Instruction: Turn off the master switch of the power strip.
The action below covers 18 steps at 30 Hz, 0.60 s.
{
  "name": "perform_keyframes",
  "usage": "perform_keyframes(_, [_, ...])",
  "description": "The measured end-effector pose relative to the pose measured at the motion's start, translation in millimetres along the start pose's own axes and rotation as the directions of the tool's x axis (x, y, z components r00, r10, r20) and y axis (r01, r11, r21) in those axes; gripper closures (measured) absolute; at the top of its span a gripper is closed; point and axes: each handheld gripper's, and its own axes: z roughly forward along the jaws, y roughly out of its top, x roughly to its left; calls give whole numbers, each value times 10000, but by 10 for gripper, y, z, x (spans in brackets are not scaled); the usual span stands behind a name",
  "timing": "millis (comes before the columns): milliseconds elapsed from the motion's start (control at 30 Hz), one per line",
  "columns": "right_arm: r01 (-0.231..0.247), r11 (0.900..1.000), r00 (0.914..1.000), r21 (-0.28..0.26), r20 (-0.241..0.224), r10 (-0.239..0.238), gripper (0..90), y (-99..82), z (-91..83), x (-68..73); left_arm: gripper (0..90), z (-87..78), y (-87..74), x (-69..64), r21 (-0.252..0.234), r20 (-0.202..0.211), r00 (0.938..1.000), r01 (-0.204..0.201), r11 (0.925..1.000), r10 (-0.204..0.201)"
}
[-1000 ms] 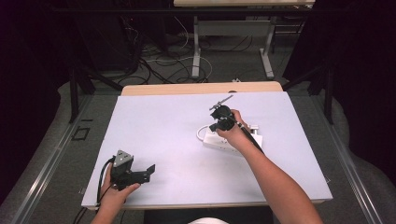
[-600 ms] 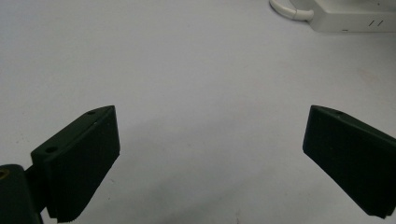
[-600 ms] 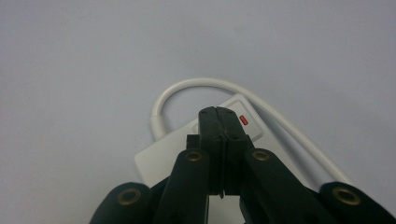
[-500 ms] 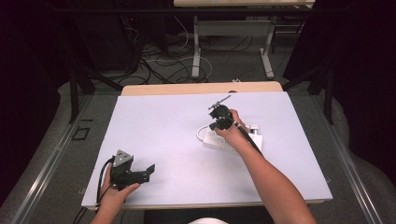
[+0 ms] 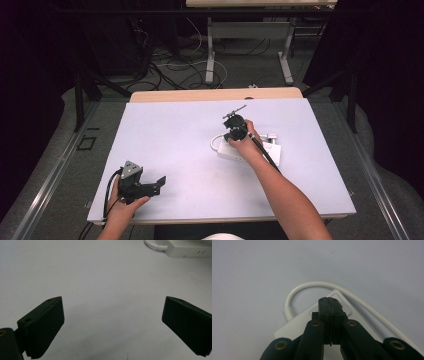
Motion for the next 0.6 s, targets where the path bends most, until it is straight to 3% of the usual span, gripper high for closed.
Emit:
perform_keyframes(33, [-23, 9995, 10000, -304, -72, 21, 900, -8, 19, -2, 42, 0, 0, 1, 0, 4, 10000, 9, 10000, -9])
perform_keyframes(67, [-32, 10000, 10000, -64, 88, 33, 900, 0, 5, 4, 42, -1, 0, 3, 2, 6, 10000, 13, 10000, -13])
perform_keyframes(300, [-255, 9996, 9996, -82, 152, 256, 900, -5, 22, -2, 42, -1, -1, -1, -3, -3, 10000, -20, 10000, 20])
perform_keyframes(367, [-548, 9984, 9984, -119, 109, 549, 900, -10, 25, 1, 42, 0, -1, -3, -3, -3, 10000, -16, 10000, 16])
perform_keyframes(600, [-306, 9991, 9989, -292, 359, 316, 900, -23, 47, 14, 42, 7, -4, -13, -113, -35, 10000, -18, 9999, 17])
